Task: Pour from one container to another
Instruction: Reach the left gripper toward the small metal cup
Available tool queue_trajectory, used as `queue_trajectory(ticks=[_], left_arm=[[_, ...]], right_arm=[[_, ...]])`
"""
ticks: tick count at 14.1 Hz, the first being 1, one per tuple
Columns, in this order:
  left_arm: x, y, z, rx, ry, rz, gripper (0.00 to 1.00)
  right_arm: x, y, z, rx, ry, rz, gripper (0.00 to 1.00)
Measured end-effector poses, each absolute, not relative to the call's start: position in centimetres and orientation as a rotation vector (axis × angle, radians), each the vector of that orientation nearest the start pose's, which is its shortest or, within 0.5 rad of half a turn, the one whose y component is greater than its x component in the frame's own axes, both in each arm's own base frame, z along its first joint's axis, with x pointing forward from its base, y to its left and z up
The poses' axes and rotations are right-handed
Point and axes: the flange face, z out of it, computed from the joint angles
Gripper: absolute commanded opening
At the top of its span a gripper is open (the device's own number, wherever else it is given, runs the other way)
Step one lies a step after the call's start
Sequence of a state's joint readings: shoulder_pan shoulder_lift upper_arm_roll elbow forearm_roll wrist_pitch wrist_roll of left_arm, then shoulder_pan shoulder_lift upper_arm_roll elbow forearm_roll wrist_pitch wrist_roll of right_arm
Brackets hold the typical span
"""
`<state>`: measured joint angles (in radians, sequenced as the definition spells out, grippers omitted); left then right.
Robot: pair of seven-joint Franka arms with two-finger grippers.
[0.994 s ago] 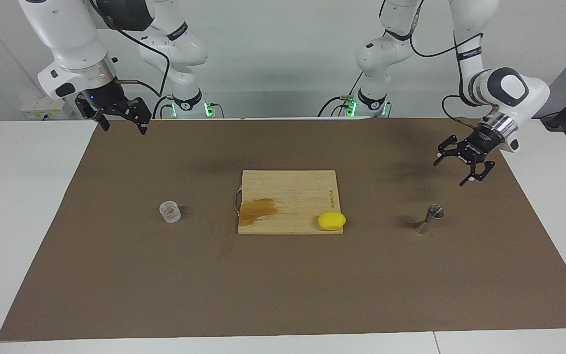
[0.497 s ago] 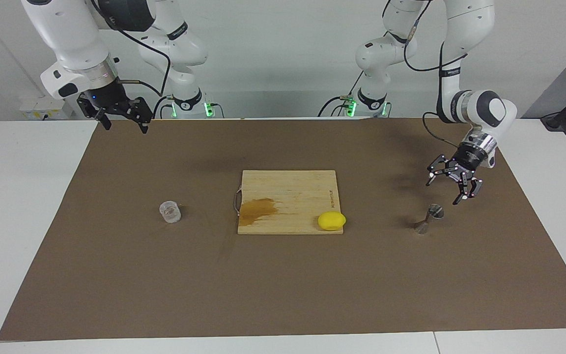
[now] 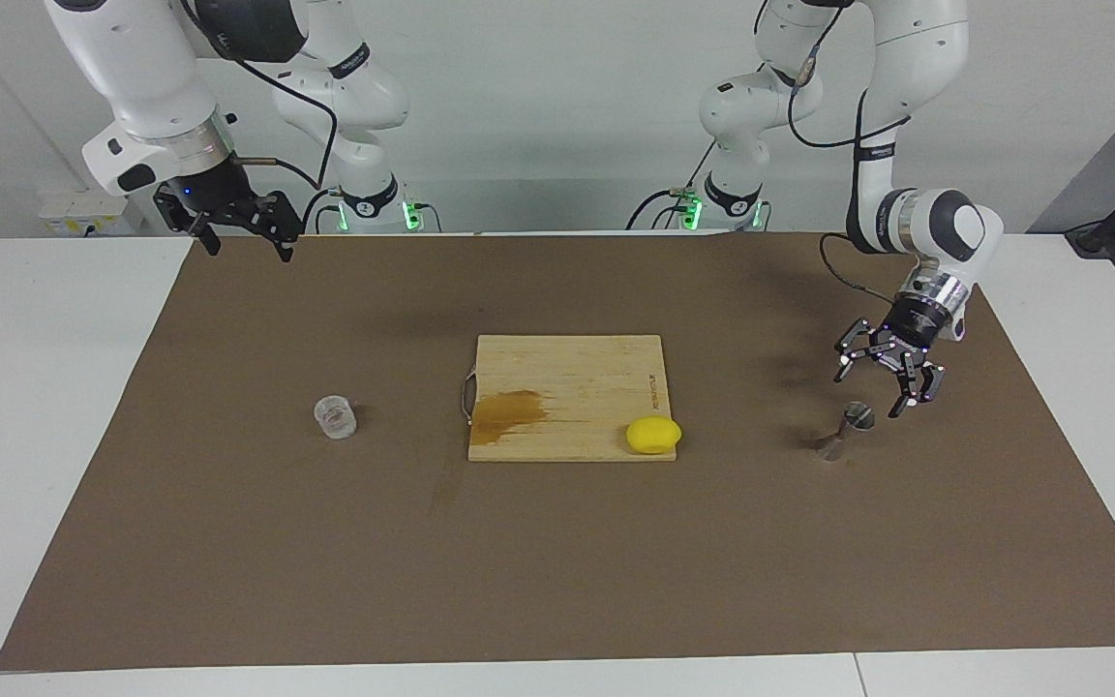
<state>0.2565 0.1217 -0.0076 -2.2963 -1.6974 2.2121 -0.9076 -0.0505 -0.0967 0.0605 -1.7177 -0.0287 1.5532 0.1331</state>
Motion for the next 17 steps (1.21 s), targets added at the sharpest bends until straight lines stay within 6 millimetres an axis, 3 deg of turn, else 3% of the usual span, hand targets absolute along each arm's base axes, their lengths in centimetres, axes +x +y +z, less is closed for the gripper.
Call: queue_trajectory(ticks=[5, 9, 17], left_arm=[[52.5, 8.3, 30.1, 0.684, 1.880, -0.549, 0.92], [52.6, 8.3, 29.7, 0.681, 1.893, -0.541, 0.84], [53.0, 7.7, 29.6, 0.627, 1.903, -0.523, 0.83]], right_arm=[[51.9, 0.4, 60.4, -3.173, 0.196, 0.110, 1.00], [51.8, 0.4, 60.4, -3.174, 0.196, 0.110, 1.00], [51.6, 0.4, 60.2, -3.174, 0.196, 0.118, 1.00]])
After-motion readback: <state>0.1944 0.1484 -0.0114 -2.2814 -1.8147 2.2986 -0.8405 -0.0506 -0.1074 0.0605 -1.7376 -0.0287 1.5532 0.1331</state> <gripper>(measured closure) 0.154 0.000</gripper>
